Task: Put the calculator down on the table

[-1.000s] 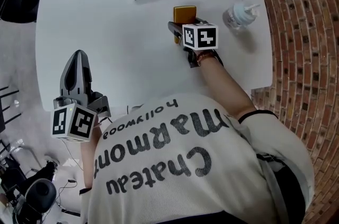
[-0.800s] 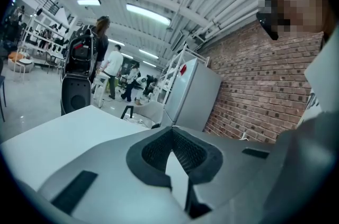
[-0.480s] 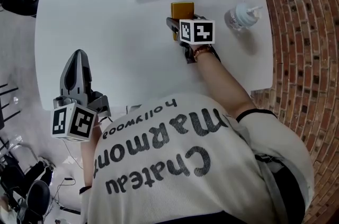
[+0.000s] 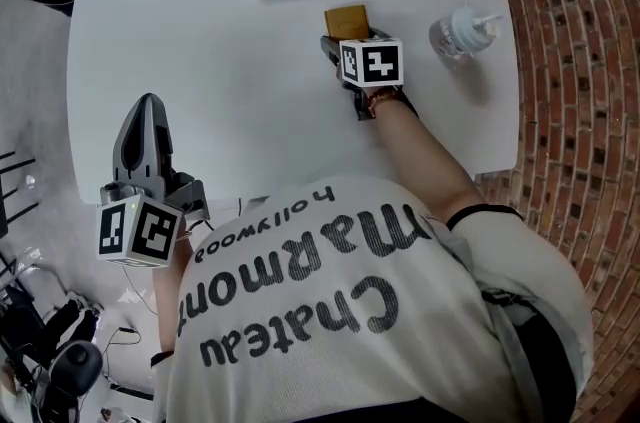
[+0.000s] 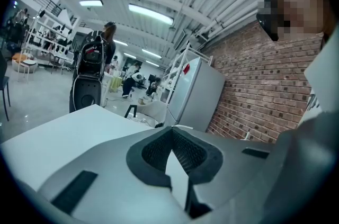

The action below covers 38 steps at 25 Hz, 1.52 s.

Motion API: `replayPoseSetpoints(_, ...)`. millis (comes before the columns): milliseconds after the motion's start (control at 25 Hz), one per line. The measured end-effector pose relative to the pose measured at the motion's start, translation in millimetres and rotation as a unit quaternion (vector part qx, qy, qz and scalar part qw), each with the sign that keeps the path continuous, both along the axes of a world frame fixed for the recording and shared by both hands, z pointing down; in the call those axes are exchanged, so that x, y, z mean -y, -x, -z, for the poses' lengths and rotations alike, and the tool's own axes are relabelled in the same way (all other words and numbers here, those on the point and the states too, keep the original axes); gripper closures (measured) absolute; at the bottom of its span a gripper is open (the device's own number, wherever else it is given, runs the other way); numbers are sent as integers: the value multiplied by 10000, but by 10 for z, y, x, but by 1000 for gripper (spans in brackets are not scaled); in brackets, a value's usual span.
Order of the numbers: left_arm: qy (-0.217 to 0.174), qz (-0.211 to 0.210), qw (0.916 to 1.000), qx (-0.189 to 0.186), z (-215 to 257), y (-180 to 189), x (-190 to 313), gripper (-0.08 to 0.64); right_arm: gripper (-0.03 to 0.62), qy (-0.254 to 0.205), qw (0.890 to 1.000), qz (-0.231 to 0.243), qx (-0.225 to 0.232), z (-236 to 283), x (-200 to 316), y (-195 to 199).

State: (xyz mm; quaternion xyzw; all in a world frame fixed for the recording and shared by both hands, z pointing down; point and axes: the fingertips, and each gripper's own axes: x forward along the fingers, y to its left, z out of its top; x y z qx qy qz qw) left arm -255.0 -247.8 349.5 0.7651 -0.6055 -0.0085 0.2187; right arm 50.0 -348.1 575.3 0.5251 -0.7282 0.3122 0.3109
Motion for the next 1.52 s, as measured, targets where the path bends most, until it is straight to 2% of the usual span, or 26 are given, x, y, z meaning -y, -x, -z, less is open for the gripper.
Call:
replayPoseSetpoints(360,2,-10,10000,7,11,-21,4,560,206,1,9999,109,23,-52,-11,32)
replayPoseSetpoints(800,-1,-3,10000,-24,-21,-14,19,560,199,61,9993,205,-313,-67,12,27)
replayPoseSetpoints(1520,-14,21,10000,-60,1,2,-1,560,195,105,9988,230,-417,-67,-4,32)
